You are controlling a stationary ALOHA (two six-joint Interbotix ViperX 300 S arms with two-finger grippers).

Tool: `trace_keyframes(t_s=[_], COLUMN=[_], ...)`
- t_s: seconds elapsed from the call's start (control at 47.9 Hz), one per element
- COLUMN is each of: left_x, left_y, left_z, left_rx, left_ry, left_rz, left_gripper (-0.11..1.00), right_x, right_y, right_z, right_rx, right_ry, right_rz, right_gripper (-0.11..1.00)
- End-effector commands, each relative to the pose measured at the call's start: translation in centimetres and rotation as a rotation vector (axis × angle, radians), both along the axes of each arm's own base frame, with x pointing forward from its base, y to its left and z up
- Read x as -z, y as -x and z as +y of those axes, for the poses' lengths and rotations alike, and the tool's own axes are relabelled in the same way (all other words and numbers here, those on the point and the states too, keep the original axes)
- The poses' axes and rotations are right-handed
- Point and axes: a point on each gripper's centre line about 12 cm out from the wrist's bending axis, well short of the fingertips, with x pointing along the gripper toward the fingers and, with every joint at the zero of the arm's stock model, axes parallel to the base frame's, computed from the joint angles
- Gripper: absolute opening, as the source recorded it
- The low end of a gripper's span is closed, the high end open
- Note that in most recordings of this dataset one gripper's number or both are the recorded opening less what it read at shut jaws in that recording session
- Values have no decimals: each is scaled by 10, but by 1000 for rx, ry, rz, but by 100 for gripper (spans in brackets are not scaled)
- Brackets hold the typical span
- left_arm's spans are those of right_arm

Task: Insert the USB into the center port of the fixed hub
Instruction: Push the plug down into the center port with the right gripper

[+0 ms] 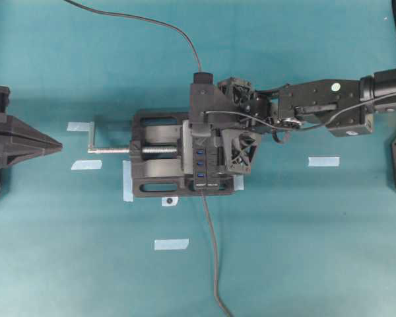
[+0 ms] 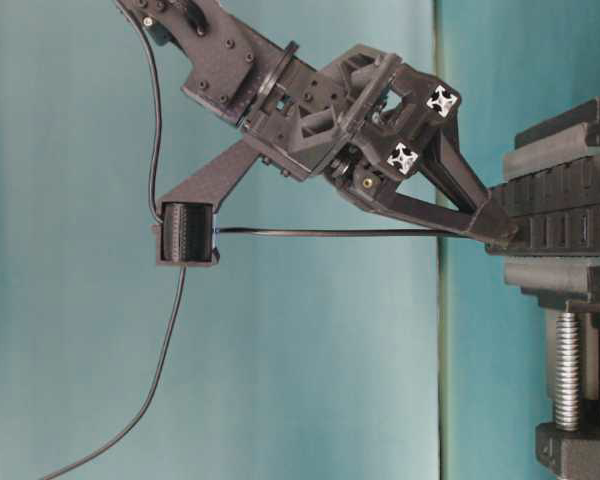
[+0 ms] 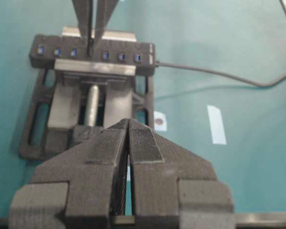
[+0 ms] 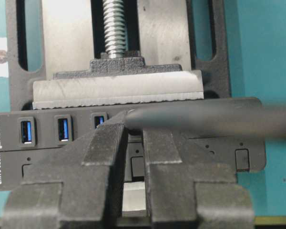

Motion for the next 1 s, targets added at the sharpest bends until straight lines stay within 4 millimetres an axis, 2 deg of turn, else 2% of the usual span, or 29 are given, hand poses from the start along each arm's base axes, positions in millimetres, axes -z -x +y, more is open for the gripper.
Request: trace_keyframes(t_s=[0.0, 0.146, 0.23, 0.355, 0.481, 0.564, 0.982], left_x=[-5, -4, -4, -4, -5, -6, -5], left_y=[-2, -2, -2, -2, -2, -2, -1], left_z=[0, 0, 0, 0, 0, 0, 0], left_rx=[0, 0, 0, 0, -2, -2, -2], left_ry=[0, 0, 0, 0, 0, 0, 1], left_rz=[-15, -14, -14, -14, -17, -20, -18], left_gripper=[0, 0, 0, 0, 0, 0, 0], right_x=[-7, -10, -10, -11, -16, -20, -22], right_y=[-2, -4, -4, -4, -5, -6, -7], right_z=[4, 2, 2, 2, 1, 1, 0], right_rx=[-7, -3, -1, 1, -1, 0, 0], right_ry=[-1, 2, 1, 0, 3, 4, 7], right_rz=[-19, -41, -41, -42, -47, -58, -64], right_gripper=[9, 14, 21, 35, 57, 64, 65])
